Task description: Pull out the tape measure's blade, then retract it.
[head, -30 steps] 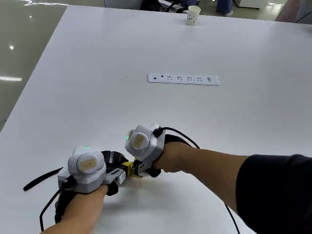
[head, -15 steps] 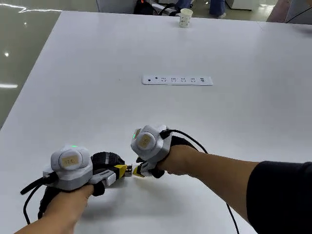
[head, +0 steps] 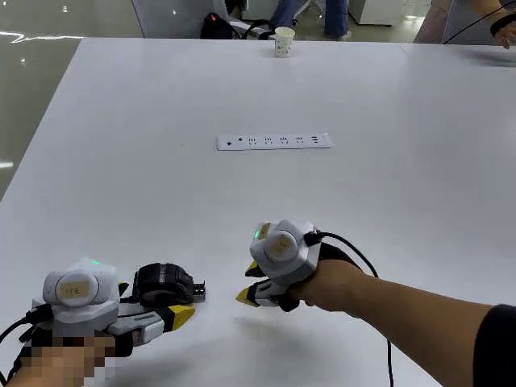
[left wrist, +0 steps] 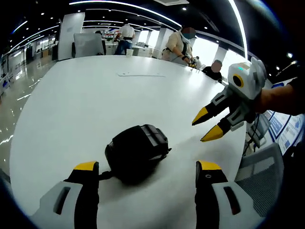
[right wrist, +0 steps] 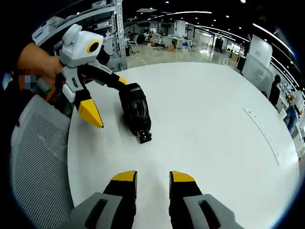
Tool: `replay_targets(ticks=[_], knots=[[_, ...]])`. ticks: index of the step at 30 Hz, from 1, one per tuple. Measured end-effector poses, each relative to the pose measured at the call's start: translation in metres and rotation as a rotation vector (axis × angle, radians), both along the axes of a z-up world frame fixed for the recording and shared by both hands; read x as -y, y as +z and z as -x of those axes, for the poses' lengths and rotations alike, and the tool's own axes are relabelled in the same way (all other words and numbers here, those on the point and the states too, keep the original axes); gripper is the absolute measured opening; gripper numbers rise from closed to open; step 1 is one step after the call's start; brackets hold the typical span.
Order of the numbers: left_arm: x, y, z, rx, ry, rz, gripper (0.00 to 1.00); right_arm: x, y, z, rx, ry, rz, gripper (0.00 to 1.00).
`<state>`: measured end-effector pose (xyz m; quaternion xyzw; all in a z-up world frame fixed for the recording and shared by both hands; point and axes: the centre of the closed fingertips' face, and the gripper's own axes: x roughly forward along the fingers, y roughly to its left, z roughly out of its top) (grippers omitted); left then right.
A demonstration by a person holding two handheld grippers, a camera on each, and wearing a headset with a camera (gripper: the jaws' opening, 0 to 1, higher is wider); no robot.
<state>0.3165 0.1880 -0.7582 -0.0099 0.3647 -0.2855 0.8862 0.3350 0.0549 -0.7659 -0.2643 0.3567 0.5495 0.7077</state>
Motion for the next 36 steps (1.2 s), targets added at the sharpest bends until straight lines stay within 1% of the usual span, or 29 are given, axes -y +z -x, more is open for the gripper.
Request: replay_targets(ticks=[2,3,5,6,7,9,12,13,14,16,17,18,19,20,21,22,24,25,26,28,30,31,32,33,34,35,36], knots=[[0.000,0.003,0.002,0.005,-0.015,0.012,0.89,0.009,0.002,0.002,-0.003,-0.017,-0.008,0.25],[0.000,0.004,0.004,0.003,-0.028,0.021,0.91,0.013,0.002,0.002,-0.003,-0.025,-0.010,0.26],[0.001,0.006,0.010,-0.022,-0.054,0.051,0.95,0.020,0.006,0.004,-0.003,-0.045,-0.021,0.27],[0.002,0.006,0.012,-0.028,-0.059,0.054,0.98,0.023,0.007,0.005,-0.005,-0.053,-0.028,0.27],[-0.002,0.006,0.015,-0.030,-0.062,0.042,0.98,0.028,0.009,0.007,-0.011,-0.067,-0.038,0.28],[-0.006,0.008,0.020,-0.022,-0.076,0.029,0.99,0.034,0.010,0.009,-0.022,-0.086,-0.055,0.29],[-0.012,0.014,0.026,-0.011,-0.092,0.026,0.99,0.043,0.010,0.015,-0.031,-0.090,-0.072,0.32],[-0.014,0.017,0.026,0.010,-0.099,0.018,0.99,0.045,0.011,0.017,-0.034,-0.092,-0.076,0.33],[-0.016,0.019,0.028,0.020,-0.106,0.003,0.99,0.048,0.011,0.019,-0.034,-0.092,-0.078,0.34],[-0.026,0.022,0.030,0.044,-0.109,-0.046,0.99,0.057,0.014,0.021,-0.015,-0.094,-0.073,0.35],[-0.029,0.023,0.032,0.039,-0.108,-0.054,0.99,0.060,0.016,0.022,-0.010,-0.096,-0.073,0.35],[-0.030,0.023,0.034,0.031,-0.113,-0.052,0.99,0.063,0.018,0.022,-0.008,-0.100,-0.078,0.36],[-0.032,0.025,0.038,0.020,-0.117,-0.045,0.99,0.066,0.021,0.022,-0.006,-0.113,-0.095,0.37],[-0.035,0.025,0.039,0.021,-0.115,-0.048,0.99,0.068,0.023,0.022,-0.009,-0.121,-0.103,0.38],[-0.038,0.026,0.042,0.014,-0.115,-0.053,0.99,0.072,0.026,0.022,-0.010,-0.129,-0.108,0.39],[-0.039,0.027,0.045,0.006,-0.117,-0.048,0.98,0.075,0.028,0.023,-0.010,-0.134,-0.114,0.40],[-0.043,0.030,0.048,0.006,-0.109,-0.041,0.96,0.080,0.031,0.025,-0.010,-0.139,-0.119,0.42],[-0.045,0.033,0.051,0.001,-0.110,-0.030,0.95,0.085,0.033,0.027,-0.011,-0.140,-0.119,0.44],[-0.047,0.037,0.054,0.003,-0.111,-0.019,0.93,0.090,0.034,0.029,-0.008,-0.137,-0.113,0.48],[-0.050,0.040,0.057,0.001,-0.109,-0.007,0.94,0.099,0.035,0.031,-0.001,-0.136,-0.108,0.52],[-0.053,0.045,0.063,0.005,-0.122,0.008,0.93,0.110,0.039,0.033,-0.008,-0.156,-0.128,0.56],[-0.055,0.046,0.068,-0.011,-0.127,0.016,0.92,0.116,0.040,0.033,-0.011,-0.176,-0.138,0.58],[-0.056,0.047,0.070,-0.004,-0.130,0.015,0.92,0.121,0.041,0.033,-0.013,-0.191,-0.142,0.61],[-0.058,0.047,0.072,0.003,-0.138,0.002,0.92,0.125,0.041,0.032,-0.013,-0.203,-0.147,0.63],[-0.060,0.047,0.076,-0.001,-0.147,-0.010,0.91,0.131,0.042,0.033,-0.014,-0.224,-0.158,0.65],[-0.061,0.046,0.077,-0.007,-0.148,-0.007,0.94,0.136,0.041,0.033,-0.017,-0.240,-0.158,0.68],[-0.061,0.046,0.080,-0.016,-0.149,0.003,0.99,0.141,0.041,0.033,-0.018,-0.253,-0.158,0.70]])
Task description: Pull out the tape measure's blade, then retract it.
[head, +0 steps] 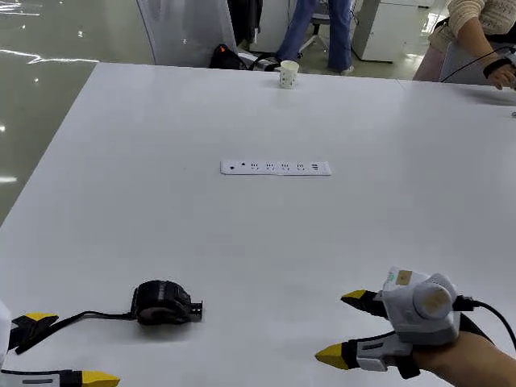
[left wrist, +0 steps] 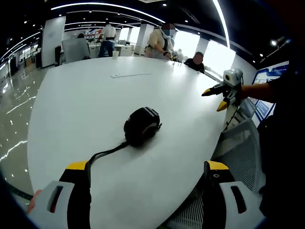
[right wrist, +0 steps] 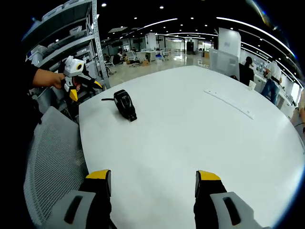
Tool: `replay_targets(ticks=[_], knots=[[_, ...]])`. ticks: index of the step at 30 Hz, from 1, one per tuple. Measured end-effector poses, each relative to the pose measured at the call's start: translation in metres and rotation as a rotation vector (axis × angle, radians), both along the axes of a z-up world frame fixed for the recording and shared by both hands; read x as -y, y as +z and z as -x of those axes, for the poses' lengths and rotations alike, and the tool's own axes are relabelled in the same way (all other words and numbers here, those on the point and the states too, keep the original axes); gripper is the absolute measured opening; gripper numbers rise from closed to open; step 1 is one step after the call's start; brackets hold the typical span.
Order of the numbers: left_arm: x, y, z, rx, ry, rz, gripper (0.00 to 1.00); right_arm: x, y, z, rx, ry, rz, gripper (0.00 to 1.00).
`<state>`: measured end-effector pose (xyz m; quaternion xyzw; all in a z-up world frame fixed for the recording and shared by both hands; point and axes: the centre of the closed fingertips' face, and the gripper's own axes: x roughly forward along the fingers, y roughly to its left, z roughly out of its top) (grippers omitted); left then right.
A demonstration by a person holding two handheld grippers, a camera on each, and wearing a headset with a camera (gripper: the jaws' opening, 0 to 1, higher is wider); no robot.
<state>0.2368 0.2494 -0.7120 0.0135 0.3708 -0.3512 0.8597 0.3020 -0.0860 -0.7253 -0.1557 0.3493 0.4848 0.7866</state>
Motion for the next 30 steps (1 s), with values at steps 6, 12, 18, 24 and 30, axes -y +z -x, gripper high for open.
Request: replay_targets(ticks=[6,12,18,24,30], knots=[[-0.017,-0.002,0.003,0.008,0.007,-0.045,0.99,0.029,-0.005,0.012,-0.006,-0.038,-0.008,0.92],[-0.029,-0.004,0.005,0.002,0.028,-0.057,0.99,0.055,-0.003,0.015,0.003,-0.068,-0.015,0.99],[-0.035,-0.007,0.007,-0.007,0.024,-0.073,0.99,0.084,-0.003,0.011,0.013,-0.111,0.013,0.99],[-0.043,-0.007,0.006,-0.007,0.035,-0.081,0.99,0.093,-0.001,0.012,0.077,-0.042,0.025,0.99],[-0.045,-0.003,0.003,0.013,0.041,-0.072,0.99,0.098,-0.008,0.016,0.009,-0.067,0.041,0.99]])
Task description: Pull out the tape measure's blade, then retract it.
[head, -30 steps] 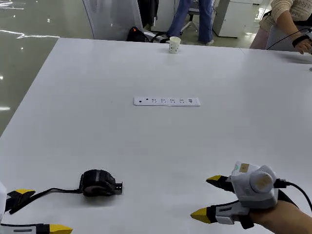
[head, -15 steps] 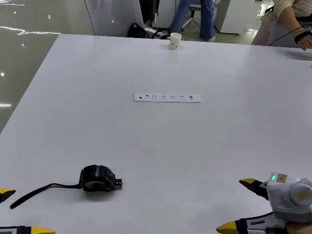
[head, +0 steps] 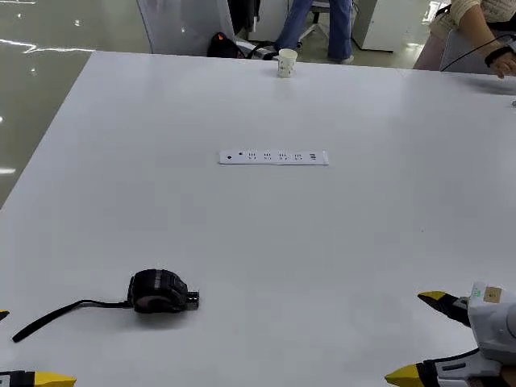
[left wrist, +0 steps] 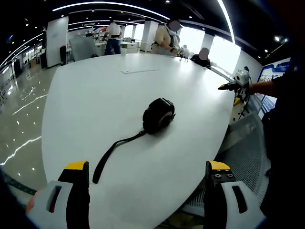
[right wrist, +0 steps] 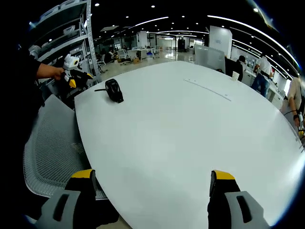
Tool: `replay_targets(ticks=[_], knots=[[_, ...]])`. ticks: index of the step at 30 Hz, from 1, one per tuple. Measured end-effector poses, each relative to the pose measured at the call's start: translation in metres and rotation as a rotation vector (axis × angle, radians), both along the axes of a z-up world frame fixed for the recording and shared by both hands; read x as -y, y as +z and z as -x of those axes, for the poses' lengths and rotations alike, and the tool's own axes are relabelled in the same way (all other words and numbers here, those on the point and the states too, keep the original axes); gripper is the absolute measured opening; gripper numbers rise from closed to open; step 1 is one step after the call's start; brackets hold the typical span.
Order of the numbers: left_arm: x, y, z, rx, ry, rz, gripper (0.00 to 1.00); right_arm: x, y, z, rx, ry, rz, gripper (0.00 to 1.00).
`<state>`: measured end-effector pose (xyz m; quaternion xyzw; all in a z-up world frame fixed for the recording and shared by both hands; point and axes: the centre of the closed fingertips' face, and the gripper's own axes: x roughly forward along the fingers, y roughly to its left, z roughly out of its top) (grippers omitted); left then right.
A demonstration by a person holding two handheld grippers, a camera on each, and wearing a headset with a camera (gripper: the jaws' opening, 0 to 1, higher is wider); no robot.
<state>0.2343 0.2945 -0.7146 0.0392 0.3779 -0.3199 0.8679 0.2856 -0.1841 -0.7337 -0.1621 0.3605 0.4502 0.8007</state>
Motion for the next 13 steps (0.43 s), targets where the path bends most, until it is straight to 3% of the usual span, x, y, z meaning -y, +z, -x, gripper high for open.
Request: replay_targets(ticks=[13], knots=[[0.0041,-0.0024,0.0006,-0.010,-0.011,0.000,0.99,-0.0001,-0.0015,-0.0005,-0.029,-0.019,-0.002,0.99]])
